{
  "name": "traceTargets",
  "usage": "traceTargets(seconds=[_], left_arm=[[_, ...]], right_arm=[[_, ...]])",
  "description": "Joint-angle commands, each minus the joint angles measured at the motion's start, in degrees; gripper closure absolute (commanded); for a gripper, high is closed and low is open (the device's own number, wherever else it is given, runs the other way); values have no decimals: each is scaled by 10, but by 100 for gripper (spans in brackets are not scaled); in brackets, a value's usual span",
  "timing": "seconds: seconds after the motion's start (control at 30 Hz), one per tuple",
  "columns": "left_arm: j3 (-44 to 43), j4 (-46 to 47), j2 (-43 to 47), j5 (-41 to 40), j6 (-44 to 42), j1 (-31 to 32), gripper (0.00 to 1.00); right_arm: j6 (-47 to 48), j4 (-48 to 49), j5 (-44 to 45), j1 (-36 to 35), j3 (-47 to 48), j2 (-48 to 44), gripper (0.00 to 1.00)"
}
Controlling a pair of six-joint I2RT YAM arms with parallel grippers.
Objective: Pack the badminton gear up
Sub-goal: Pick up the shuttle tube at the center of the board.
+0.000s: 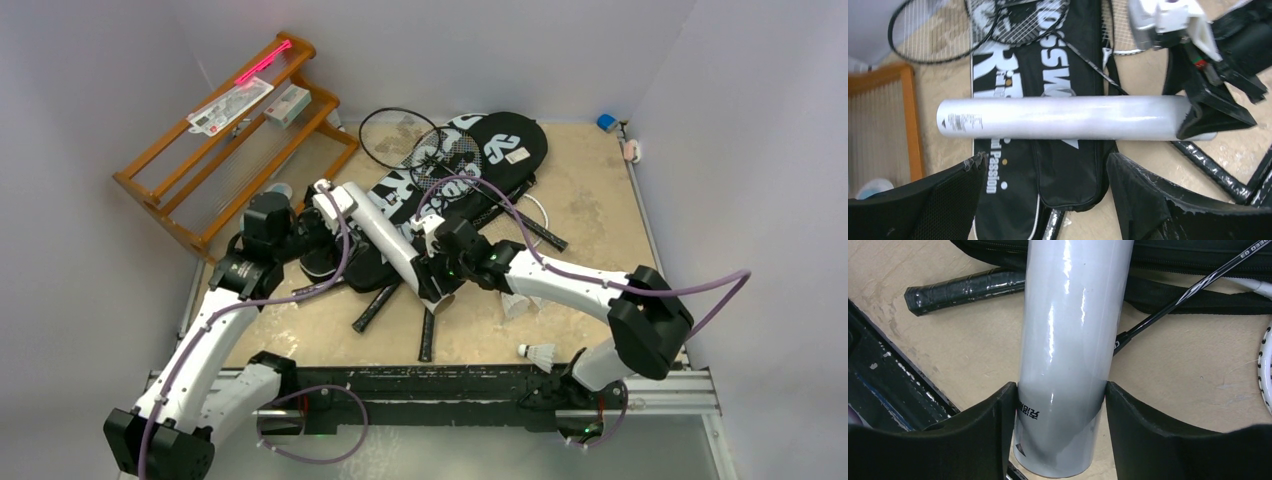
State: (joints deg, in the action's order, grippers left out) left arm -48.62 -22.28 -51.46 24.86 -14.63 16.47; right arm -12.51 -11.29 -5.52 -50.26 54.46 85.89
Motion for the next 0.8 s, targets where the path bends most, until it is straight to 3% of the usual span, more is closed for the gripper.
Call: traceTargets(seconds=[0.0, 0.17, 0.23, 0.37, 0.67, 0.77], left_arm=[[-19, 15, 11, 128, -130, 3, 13], [-48, -61, -13, 170, -248, 14, 12], [-48, -90, -17, 173, -291, 37, 6], [-22, -94, -17, 200, -336, 65, 4], [12, -98, -6, 298, -310, 82, 2], [26, -91, -2, 284, -292, 87, 2]], right_arm=[[12, -16, -15, -3, 26, -35, 43], [27, -52, -63, -4, 27, -124, 43], [40, -84, -89, -4, 34, -154, 43], [50, -149, -100, -4, 49, -190, 43], [48, -151, -89, -4, 39, -196, 48], [45, -142, -100, -4, 37, -203, 49]])
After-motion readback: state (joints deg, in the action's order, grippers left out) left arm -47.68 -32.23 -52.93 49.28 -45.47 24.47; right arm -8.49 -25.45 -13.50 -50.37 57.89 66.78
